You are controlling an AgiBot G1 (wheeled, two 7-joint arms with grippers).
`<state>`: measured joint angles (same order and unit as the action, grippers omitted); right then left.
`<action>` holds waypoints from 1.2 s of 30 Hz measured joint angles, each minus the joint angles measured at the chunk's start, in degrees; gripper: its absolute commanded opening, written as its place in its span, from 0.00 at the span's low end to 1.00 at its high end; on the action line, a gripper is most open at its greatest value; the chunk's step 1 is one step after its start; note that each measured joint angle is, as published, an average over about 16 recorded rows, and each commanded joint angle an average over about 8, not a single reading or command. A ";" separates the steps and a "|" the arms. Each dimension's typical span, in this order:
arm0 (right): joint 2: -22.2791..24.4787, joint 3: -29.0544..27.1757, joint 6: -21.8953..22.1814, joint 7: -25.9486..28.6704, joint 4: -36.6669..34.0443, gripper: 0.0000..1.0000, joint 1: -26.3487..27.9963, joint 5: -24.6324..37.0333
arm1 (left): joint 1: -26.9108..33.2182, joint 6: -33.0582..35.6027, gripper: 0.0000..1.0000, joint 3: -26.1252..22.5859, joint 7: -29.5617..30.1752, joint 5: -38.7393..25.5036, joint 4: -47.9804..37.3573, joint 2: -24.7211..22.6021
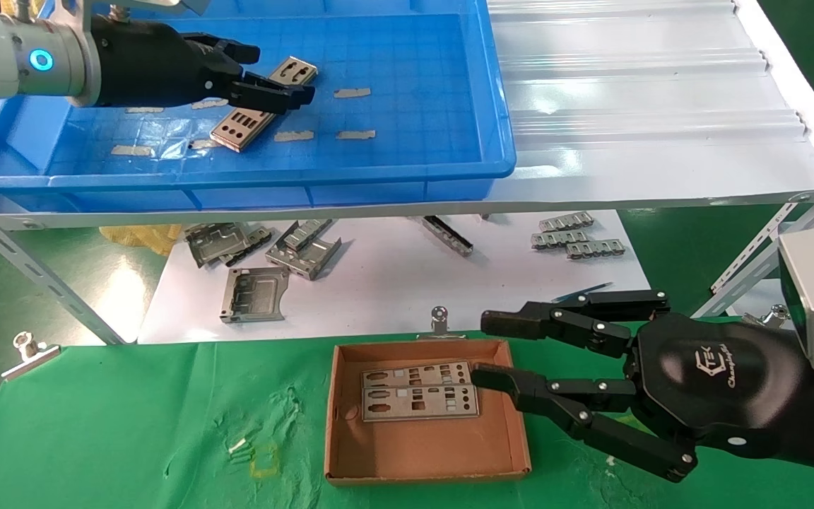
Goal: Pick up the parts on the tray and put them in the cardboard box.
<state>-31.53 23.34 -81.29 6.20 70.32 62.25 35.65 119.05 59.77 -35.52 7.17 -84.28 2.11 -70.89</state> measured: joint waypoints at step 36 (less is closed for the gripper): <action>0.00 0.00 0.00 0.00 0.00 1.00 0.00 0.00 | 0.02 -4.45 0.00 -0.61 1.71 -0.84 -2.12 -1.54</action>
<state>-31.53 23.34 -81.29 6.20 70.32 62.25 35.65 119.07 55.32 -36.13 8.88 -85.13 -0.01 -72.42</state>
